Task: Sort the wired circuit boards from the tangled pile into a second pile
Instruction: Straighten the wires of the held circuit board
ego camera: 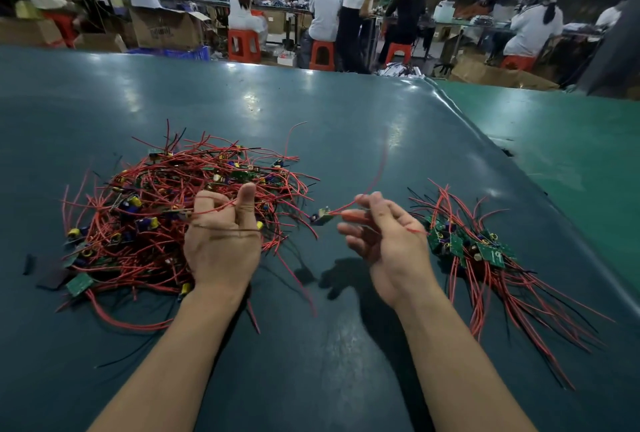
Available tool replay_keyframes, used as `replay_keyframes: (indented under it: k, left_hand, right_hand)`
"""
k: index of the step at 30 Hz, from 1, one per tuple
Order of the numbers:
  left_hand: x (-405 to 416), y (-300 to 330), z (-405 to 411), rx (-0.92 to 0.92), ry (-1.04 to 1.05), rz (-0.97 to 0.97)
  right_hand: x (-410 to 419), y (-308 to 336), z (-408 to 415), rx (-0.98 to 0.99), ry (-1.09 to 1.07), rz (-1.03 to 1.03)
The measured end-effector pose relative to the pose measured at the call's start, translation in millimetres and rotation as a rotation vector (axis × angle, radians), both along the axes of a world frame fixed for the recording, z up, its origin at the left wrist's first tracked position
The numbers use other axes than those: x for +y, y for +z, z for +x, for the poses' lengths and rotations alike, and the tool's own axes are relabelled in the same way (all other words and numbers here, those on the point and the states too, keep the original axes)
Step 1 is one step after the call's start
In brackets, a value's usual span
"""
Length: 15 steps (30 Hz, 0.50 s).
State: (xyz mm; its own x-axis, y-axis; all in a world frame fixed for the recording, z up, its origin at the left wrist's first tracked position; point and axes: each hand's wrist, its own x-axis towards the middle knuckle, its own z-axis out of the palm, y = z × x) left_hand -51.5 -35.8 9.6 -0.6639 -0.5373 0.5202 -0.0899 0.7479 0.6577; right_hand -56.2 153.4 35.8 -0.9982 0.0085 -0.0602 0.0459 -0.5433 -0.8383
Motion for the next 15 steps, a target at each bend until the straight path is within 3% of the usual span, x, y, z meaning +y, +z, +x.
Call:
replay_keyframes:
  k: [3,5,9,11,13,15]
  left_hand:
    - [0.5,3.4,1.2,0.042,0.013,0.017]
    - [3.0,6.8,-1.6,0.019,-0.051,0.240]
    - [1.4,20.8,-1.2,0.112,-0.603,1.407]
    - [-4.3,23.2,1.5,0.215,-0.793,1.778]
    - [-5.1,21.8,-0.2,0.299,-0.820,1.858]
    - [7.3,20.0,-0.5,0.256,-0.723,1.740]
  right_hand:
    - [5.4,5.4,-0.7,-0.062,0.013,-0.172]
    - [5.2,6.1,-1.0,-0.100,0.029,-0.236]
    - [4.5,6.6,-1.5,-0.112,0.055,-0.325]
    - [4.9,6.2,-1.8,-0.100,0.069,-0.368]
    - [6.1,5.9,-1.9,-0.094,0.067,-0.394]
    - [6.8,6.6,-2.5,-0.102,0.060,-0.414]
